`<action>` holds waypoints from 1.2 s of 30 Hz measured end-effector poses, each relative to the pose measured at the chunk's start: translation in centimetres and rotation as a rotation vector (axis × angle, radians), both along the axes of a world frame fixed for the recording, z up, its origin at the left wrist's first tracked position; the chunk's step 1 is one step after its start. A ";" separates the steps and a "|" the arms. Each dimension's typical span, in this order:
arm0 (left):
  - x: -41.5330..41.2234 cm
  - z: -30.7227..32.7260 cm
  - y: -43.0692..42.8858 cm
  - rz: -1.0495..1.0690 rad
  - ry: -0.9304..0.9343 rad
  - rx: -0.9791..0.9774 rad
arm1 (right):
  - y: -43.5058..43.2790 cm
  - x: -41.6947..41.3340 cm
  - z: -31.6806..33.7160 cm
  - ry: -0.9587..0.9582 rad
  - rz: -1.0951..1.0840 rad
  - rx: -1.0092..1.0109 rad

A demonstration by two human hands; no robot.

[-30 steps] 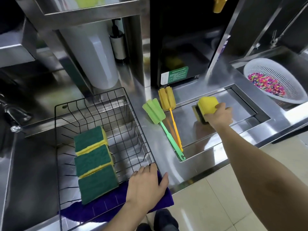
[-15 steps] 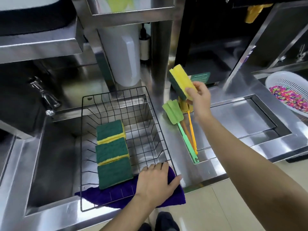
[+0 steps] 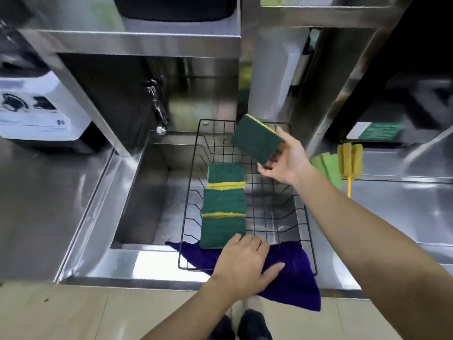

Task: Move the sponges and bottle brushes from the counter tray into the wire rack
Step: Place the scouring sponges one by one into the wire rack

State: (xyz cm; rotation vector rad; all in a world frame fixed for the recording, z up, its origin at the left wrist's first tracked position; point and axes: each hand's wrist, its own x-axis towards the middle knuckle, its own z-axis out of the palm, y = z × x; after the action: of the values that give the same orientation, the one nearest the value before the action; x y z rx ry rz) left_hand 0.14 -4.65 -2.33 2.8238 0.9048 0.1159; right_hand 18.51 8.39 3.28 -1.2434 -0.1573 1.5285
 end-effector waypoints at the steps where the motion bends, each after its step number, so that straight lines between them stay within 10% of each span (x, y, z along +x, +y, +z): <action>1: -0.2 0.0 0.1 0.006 -0.009 0.004 | 0.4 -0.3 -0.2 -0.011 0.010 -0.023; 15: -1.0 -0.5 1.0 0.008 -0.022 0.022 | 5.3 -2.7 -0.7 -0.306 0.168 -0.318; 36: -0.7 -0.9 0.9 0.019 -0.018 0.035 | 6.2 -2.2 -4.3 -0.620 0.014 -0.046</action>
State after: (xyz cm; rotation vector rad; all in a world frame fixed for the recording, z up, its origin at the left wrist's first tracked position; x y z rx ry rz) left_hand -0.57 -3.76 -3.19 2.8415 0.9348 0.1612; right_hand 16.33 14.57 -0.98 -1.7240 -0.5353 1.1185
